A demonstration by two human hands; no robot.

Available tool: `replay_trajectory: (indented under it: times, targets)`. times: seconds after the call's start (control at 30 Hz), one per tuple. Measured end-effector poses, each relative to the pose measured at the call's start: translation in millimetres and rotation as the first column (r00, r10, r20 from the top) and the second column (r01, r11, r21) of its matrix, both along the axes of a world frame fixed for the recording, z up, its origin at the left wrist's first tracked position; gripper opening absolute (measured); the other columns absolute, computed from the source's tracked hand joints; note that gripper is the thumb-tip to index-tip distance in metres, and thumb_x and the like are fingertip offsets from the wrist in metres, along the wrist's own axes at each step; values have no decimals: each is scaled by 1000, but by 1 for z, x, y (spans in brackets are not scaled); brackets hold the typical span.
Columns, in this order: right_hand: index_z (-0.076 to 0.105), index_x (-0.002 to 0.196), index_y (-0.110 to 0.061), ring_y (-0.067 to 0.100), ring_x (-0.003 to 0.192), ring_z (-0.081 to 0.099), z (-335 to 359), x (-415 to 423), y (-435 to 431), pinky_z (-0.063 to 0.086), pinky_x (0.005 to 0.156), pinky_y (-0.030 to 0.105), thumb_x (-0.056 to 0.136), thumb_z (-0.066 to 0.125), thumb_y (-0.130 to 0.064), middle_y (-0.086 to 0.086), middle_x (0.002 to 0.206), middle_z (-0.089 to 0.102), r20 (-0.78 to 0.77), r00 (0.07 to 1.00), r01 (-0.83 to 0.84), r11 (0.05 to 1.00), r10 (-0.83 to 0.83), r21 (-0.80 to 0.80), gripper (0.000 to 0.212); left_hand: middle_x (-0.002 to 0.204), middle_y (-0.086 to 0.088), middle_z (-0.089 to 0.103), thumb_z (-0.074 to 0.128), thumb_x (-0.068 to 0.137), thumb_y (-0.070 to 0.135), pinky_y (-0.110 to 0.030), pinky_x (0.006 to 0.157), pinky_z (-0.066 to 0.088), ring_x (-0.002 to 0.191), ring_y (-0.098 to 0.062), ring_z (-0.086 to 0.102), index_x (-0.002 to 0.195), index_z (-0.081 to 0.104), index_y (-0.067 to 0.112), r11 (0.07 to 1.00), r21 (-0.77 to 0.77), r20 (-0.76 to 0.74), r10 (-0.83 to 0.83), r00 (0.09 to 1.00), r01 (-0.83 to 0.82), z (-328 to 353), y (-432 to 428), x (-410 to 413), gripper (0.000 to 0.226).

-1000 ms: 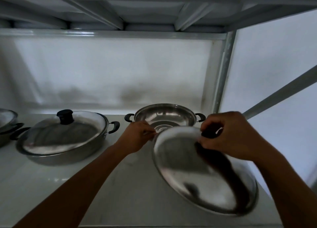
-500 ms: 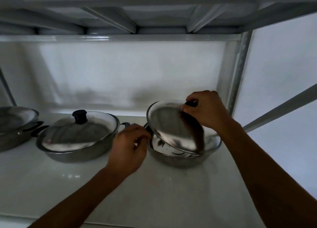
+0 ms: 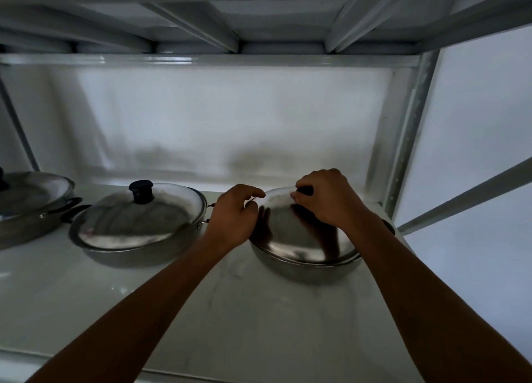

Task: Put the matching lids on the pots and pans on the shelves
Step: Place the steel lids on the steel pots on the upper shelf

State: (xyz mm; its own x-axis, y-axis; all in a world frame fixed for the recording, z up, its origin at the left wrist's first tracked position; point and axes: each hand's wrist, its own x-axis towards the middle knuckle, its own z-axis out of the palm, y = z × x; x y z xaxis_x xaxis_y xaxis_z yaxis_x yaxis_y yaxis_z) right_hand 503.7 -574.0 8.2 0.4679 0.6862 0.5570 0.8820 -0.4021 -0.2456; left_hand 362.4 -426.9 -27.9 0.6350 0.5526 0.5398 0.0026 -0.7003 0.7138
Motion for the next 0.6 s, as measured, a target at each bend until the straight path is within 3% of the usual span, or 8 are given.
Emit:
replay_trajectory:
  times: [0.13,0.23,0.33,0.47,0.6]
  targets:
    - [76,90,-16,25,83,65,-1,0,-3,52,76,35,83,68,-39,5,88,75,-24,1000,5,1000,-5,5,25,106,5,65,47,83,0,-26,88,43,101,-12,58,99,71,19,1000,-4,-44,-23,999,23,-3,3,3,35]
    - [73,84,-9,26,76,64,0,1,-4,54,74,38,83,65,-38,9,81,73,11,1000,14,1000,-14,-20,29,108,5,69,45,80,7,-23,88,42,103,-10,59,97,72,21,999,-26,-64,-48,997,46,-6,5,5,35]
    - [72,80,-9,25,73,63,1,-1,-1,53,70,36,83,65,-35,9,76,71,5,1000,6,1000,-6,-29,26,108,6,70,41,74,15,-26,92,45,103,-11,61,95,72,26,998,-33,-84,-64,994,61,-11,7,7,39]
    - [59,64,-8,27,61,54,1,-3,2,44,57,32,82,62,-29,8,60,58,5,1000,13,999,-13,-36,29,111,6,70,46,81,6,-26,93,45,104,-9,60,99,72,26,999,-12,-91,-49,995,49,-12,9,6,38]
    - [72,79,-9,28,76,63,-1,-7,0,52,71,38,81,63,-26,10,78,71,-4,1000,8,1000,-8,0,19,110,6,70,47,85,7,-23,89,45,103,-8,60,102,72,22,999,19,-96,-44,994,46,-12,8,5,34]
